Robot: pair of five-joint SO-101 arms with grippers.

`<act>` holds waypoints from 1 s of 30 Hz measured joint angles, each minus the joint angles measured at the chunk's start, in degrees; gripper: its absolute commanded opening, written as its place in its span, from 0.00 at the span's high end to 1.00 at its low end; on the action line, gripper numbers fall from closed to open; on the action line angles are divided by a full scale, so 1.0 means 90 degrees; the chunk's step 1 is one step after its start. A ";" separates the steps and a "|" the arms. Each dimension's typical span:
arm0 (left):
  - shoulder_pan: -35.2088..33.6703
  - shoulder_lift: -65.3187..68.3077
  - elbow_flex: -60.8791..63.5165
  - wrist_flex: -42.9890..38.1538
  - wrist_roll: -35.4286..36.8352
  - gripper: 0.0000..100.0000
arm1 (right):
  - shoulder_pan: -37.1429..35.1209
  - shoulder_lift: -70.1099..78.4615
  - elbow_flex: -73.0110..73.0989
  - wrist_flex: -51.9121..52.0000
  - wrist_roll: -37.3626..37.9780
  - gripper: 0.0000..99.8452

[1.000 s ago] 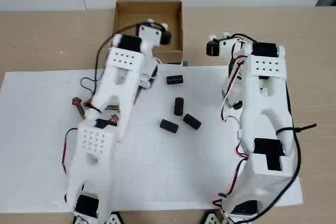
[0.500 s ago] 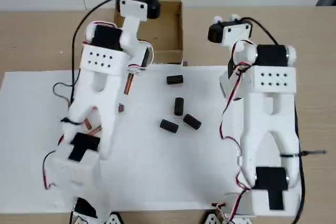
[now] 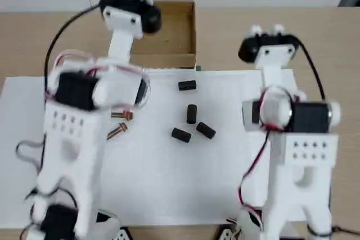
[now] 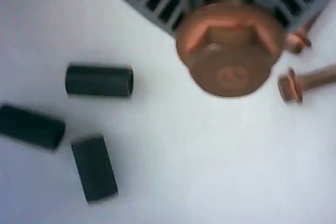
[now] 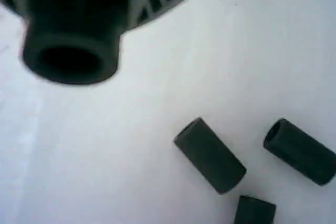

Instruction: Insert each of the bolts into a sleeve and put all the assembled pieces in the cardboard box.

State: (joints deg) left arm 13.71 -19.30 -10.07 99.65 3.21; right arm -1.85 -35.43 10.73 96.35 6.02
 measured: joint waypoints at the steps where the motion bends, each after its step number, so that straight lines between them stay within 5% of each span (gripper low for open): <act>1: 0.0020 -0.0313 0.0352 -0.0059 -0.0010 0.99 | 0.0000 -0.0225 0.0225 -0.0088 -0.0029 1.00; 15: 0.0039 -0.4923 0.5431 -0.2784 0.0020 0.99 | -0.0020 -0.3702 0.3692 -0.2081 -0.0557 1.00; 30: 0.0049 -0.8977 0.9016 -0.4435 0.0596 0.99 | -0.2002 -0.6681 0.6916 -0.4171 -0.0615 1.00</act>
State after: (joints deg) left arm 14.15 -100.09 71.08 59.74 8.57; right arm -19.87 -95.56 72.97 58.81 0.48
